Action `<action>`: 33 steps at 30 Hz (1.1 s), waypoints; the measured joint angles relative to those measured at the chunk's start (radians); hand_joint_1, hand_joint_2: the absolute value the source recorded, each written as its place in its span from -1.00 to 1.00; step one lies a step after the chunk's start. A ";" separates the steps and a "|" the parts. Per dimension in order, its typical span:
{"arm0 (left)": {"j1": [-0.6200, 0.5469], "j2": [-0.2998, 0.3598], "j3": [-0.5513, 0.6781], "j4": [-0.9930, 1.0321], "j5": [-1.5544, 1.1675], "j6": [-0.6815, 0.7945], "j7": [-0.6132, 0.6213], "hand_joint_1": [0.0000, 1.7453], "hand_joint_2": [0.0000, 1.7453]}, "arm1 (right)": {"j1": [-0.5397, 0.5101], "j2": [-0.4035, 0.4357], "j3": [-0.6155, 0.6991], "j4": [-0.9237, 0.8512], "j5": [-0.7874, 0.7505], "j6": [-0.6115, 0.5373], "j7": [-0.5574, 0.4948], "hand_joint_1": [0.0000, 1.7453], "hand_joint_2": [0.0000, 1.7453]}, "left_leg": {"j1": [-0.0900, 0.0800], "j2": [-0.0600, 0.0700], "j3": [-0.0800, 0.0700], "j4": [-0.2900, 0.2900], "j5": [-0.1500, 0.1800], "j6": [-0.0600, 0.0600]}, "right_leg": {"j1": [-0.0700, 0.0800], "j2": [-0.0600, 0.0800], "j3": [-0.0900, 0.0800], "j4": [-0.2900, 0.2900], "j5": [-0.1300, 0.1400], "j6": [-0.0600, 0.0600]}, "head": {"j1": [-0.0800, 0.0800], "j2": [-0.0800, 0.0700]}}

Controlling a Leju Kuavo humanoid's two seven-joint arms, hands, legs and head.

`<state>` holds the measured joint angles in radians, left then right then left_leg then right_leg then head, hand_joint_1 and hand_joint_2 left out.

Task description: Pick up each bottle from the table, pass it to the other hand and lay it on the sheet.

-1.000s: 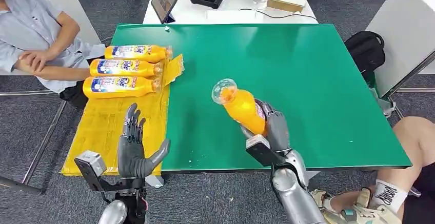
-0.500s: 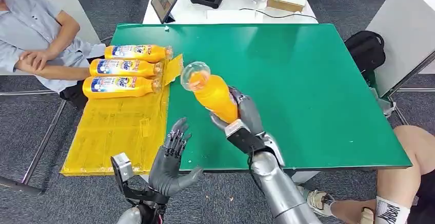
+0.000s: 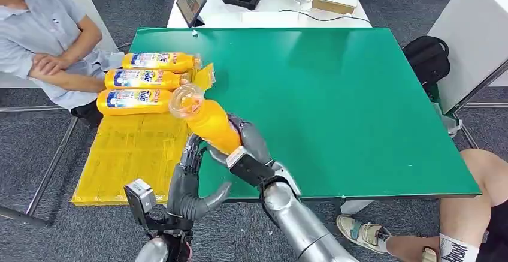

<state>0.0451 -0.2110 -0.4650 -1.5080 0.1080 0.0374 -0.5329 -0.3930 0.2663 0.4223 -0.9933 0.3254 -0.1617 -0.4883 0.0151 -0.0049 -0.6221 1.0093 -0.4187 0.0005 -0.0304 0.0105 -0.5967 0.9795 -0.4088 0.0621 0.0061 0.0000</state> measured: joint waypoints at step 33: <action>-0.003 -0.010 0.052 0.007 0.164 -0.084 0.066 -1.00 1.00 | 0.007 0.017 0.101 0.087 0.045 -0.023 -0.050 1.00 1.00 | 0.000 0.000 0.000 0.000 0.000 0.000 | 0.000 0.000 -0.001 0.000 0.000 0.000 | 0.000 0.000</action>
<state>0.0418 -0.2205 -0.4127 -1.5007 0.2724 -0.0469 -0.4669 -0.3860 0.2831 0.5234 -0.9068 0.3708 -0.1850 -0.5382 0.0151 -0.0045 -0.6222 1.0093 -0.4187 0.0005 -0.0304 0.0106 -0.5974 0.9795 -0.4088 0.0620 0.0065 0.0000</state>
